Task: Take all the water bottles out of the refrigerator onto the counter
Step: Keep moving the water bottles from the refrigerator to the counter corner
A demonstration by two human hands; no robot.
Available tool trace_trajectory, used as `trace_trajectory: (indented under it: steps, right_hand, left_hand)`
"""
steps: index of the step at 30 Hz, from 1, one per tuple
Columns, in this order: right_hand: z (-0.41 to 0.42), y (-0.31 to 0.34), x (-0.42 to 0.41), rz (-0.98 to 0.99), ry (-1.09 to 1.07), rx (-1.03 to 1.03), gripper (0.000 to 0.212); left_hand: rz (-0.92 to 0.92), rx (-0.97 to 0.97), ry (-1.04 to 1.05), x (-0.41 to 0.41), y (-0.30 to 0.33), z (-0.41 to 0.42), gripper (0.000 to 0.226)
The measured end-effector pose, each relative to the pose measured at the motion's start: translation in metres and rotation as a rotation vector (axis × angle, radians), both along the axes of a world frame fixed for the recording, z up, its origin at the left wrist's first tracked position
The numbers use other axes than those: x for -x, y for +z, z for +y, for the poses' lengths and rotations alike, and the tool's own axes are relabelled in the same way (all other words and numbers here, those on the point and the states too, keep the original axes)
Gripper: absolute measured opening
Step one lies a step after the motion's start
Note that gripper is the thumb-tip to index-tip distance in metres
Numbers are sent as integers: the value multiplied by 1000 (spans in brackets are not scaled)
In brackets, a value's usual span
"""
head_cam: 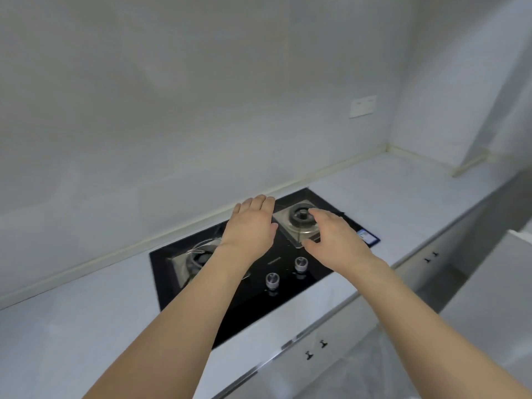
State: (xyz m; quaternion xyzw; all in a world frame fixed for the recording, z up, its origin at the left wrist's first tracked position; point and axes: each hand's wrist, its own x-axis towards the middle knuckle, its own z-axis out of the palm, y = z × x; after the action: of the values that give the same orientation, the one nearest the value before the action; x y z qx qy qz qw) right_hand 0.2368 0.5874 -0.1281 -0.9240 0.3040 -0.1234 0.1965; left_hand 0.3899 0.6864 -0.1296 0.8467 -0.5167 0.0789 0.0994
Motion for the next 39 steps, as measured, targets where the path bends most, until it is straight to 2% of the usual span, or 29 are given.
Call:
trace_trajectory:
  steps: [10, 17, 22, 25, 32, 39]
  right_hand:
    - [-84, -4, 114, -17, -317, -58, 65]
    - [-121, -12, 163, -9, -465, -56, 62]
    - [-159, -13, 202, -6, -599, -71, 67]
    - [-181, -11, 224, 13, -663, -70, 61]
    - [-248, -13, 274, -1, -793, -76, 68]
    - [-325, -12, 316, -7, -929, -44, 65]
  left_hand:
    - [-32, -25, -293, 86, -1, -125, 55]
    - [-39, -46, -448, 127, -6, -189, 56]
    - [-49, -50, -579, 163, -11, -249, 54]
    - [-49, -39, -638, 182, -10, -284, 52]
    - [-37, -30, -779, 239, -10, -376, 50]
    - [-6, -13, -901, 289, -2, -473, 54]
